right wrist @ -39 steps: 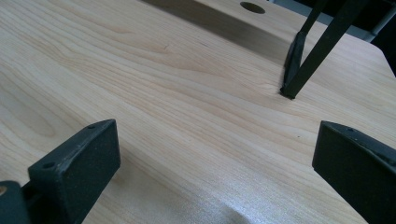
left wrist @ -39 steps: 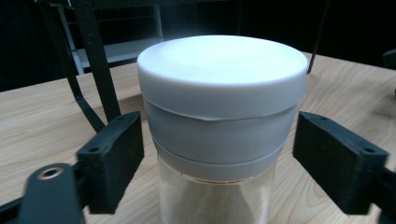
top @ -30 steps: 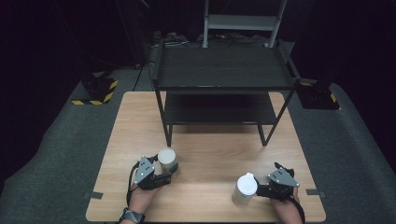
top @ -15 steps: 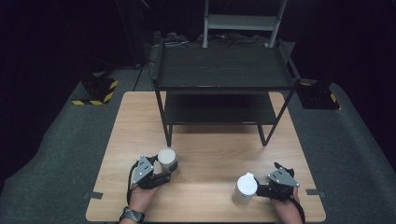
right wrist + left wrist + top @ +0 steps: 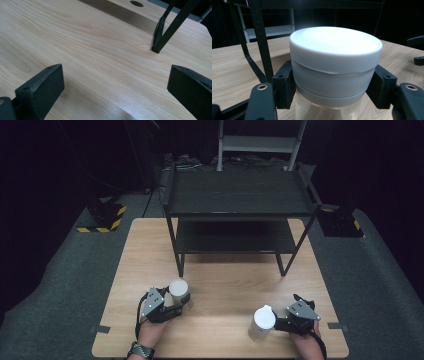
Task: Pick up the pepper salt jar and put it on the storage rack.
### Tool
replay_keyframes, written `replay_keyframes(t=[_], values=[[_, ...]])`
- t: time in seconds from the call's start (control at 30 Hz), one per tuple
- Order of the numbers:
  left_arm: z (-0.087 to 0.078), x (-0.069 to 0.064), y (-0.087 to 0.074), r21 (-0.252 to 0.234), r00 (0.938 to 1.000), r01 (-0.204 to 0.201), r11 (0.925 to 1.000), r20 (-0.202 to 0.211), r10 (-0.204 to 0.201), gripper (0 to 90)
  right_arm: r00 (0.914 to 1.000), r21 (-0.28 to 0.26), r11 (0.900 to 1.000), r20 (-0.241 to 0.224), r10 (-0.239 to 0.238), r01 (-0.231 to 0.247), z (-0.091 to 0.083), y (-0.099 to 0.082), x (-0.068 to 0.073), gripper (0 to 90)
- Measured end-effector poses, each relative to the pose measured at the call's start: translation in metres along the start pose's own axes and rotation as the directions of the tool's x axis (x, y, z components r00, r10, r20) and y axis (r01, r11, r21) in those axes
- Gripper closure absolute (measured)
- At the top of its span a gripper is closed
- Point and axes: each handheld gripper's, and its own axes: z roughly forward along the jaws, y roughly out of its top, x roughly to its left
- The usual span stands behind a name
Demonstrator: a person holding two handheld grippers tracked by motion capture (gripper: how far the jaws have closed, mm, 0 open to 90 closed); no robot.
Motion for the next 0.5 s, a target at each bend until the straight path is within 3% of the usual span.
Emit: replay_keyframes(t=[0.23,0.5], values=[[-0.004,-0.001,0.004,-0.026,0.9996,0.027,0.9993,0.005,-0.027,34.1,1.0000,0.000,1.0000,-0.001,0.001,-0.001,0.000,0.000,0.000,0.0],[-0.010,-0.005,0.021,-0.046,0.9990,0.043,0.9980,0.014,-0.042,34.1,1.0000,-0.002,1.0000,0.000,0.003,-0.003,0.000,0.000,0.000,0.0]])
